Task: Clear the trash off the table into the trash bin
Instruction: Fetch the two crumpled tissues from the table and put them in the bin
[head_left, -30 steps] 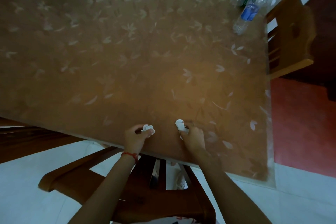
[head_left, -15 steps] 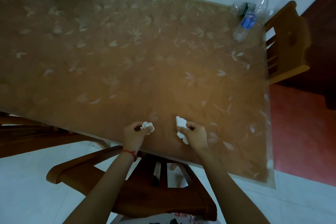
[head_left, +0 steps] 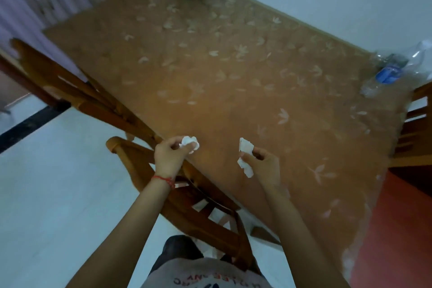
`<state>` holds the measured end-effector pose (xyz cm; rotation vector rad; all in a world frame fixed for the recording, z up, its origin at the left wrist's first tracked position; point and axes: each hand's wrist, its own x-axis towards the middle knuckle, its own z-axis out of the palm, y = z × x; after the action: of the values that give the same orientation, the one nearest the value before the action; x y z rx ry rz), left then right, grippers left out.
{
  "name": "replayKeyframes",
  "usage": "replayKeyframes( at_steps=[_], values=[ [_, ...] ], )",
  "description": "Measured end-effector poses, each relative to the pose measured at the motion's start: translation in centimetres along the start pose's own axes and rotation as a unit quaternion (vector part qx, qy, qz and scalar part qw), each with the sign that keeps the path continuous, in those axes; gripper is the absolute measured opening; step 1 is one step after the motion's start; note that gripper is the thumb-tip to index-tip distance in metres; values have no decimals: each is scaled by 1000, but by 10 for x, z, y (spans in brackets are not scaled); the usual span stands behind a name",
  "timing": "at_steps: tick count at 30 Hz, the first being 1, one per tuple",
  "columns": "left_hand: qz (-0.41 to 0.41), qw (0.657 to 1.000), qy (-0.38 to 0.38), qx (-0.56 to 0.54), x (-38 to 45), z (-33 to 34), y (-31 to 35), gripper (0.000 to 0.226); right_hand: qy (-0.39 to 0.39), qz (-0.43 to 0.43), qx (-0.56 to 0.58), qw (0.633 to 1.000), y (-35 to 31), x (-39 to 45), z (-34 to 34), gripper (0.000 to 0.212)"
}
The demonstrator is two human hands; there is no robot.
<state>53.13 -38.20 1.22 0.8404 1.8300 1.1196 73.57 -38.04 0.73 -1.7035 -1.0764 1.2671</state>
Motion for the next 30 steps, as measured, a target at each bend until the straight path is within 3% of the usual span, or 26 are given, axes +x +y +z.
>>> replayKeyframes(
  at_steps=[8, 12, 19, 22, 30],
  values=[
    [11, 989, 137, -60, -40, -61, 5, 16, -106, -35, 14, 994, -33, -26, 35, 17],
    [-5, 978, 181, -107, -56, -102, -9, 14, -164, -55, 0, 985, -48, -48, 72, 1],
    [-38, 952, 253, -169, -81, -193, -57, 10, -254, -83, -57, 962, -63, -89, 158, 15],
    [-42, 940, 286, -180, -96, -238, -78, 10, -285, -93, -67, 952, -59, -120, 205, 39],
    [-70, 908, 357, -206, -135, -347, -138, 10, -361, -100, -117, 920, -30, -202, 313, 33]
  ],
)
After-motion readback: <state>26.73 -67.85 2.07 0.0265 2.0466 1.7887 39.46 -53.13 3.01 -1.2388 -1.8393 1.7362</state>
